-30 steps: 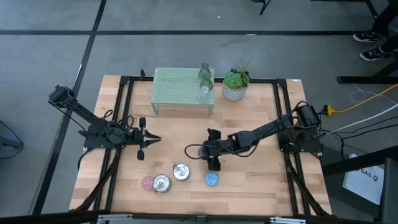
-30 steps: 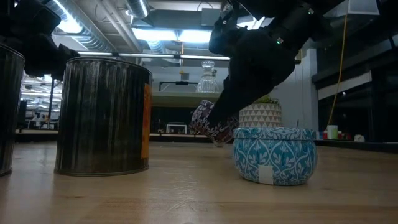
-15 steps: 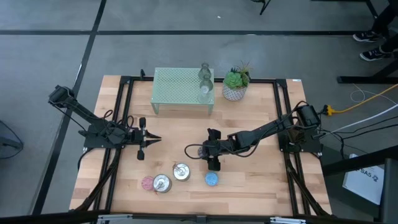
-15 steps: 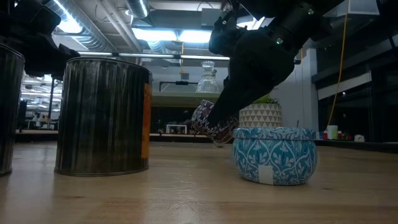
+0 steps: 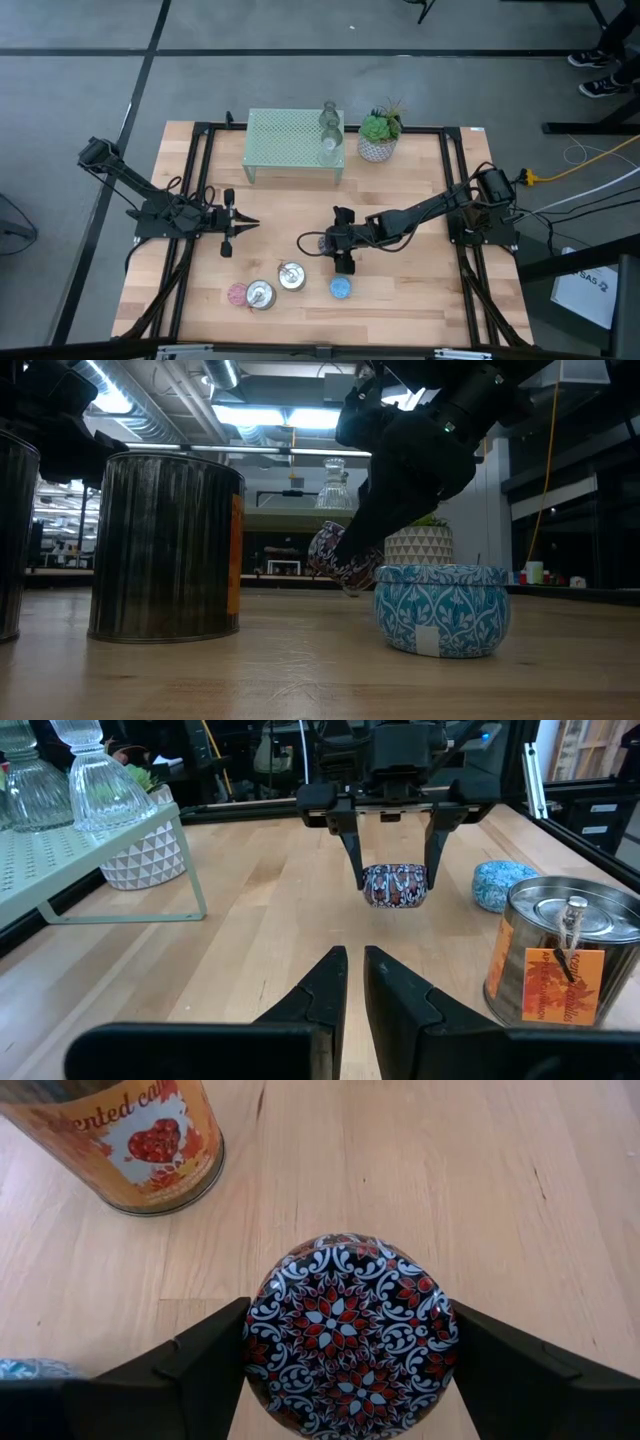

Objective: Pick & Place candle stick holders
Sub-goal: Put the black and red candle on the shelf

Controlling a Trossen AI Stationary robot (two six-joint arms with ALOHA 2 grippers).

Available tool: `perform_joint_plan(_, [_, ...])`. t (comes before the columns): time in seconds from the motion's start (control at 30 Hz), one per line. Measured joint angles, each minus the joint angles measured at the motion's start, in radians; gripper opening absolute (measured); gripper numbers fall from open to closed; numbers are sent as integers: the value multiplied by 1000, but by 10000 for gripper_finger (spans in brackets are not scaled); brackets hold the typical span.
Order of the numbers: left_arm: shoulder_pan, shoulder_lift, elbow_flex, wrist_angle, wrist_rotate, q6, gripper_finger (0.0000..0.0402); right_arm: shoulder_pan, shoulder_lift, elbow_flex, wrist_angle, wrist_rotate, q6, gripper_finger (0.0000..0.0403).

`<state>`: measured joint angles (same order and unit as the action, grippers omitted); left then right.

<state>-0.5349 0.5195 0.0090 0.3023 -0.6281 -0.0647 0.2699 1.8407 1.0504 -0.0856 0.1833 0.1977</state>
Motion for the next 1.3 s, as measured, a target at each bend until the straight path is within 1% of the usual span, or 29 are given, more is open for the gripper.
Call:
perform_joint_plan(1.07, [0,0,0,0,0,0,31,0,0,0,-15,-4,25,303])
perform_joint_plan(1.3, [0,0,0,0,0,0,31,0,0,0,-15,-7,92,303])
